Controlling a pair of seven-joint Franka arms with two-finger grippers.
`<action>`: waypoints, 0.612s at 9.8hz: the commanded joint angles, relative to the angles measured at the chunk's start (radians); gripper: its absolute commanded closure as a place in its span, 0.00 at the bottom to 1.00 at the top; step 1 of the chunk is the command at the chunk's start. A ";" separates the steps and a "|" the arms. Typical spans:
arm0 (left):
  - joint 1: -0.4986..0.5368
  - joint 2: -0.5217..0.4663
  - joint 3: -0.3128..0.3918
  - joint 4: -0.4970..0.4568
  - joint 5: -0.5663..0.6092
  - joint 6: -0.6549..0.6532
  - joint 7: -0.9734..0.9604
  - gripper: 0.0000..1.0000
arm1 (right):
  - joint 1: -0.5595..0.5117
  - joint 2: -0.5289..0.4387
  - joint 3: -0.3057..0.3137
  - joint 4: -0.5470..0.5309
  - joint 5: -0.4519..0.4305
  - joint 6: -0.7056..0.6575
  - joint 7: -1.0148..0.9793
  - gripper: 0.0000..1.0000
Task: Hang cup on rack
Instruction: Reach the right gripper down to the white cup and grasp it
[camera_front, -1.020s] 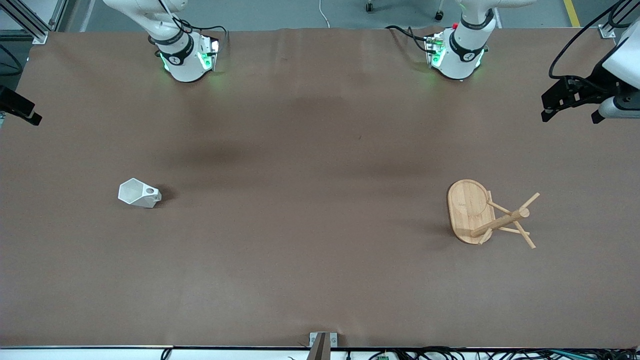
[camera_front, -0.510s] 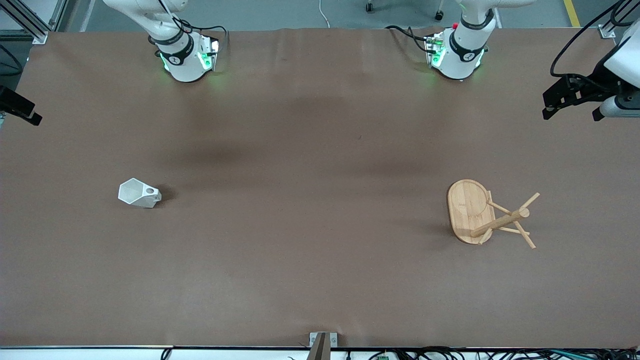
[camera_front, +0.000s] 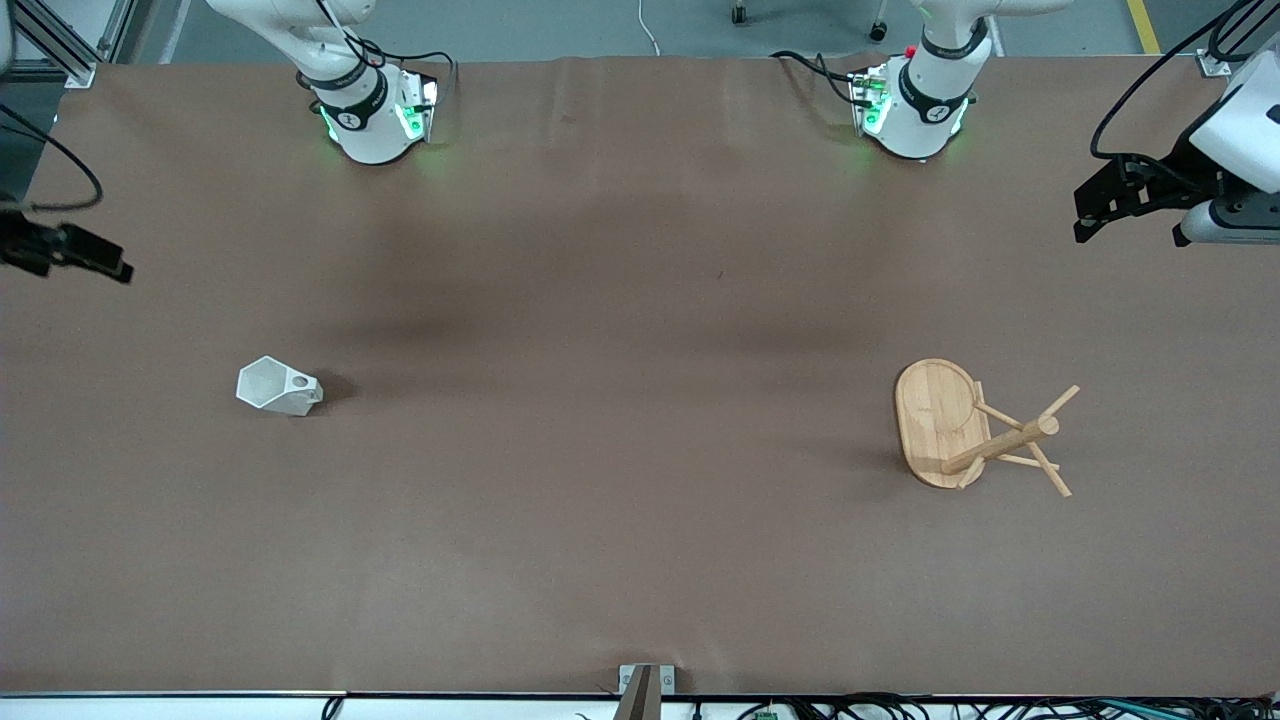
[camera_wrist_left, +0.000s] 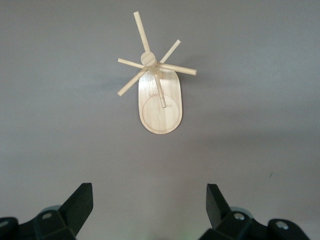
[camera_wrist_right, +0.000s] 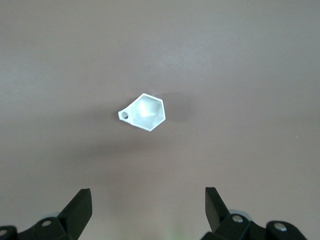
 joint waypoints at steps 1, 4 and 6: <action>-0.025 0.029 -0.002 -0.002 0.001 -0.016 -0.012 0.00 | -0.013 0.057 0.001 -0.119 -0.003 0.176 -0.019 0.00; -0.023 0.031 -0.002 -0.004 -0.002 -0.016 -0.005 0.00 | -0.016 0.185 0.001 -0.215 -0.004 0.427 -0.117 0.00; -0.020 0.031 -0.003 -0.002 -0.002 -0.016 -0.005 0.00 | -0.017 0.216 0.001 -0.324 -0.005 0.624 -0.140 0.00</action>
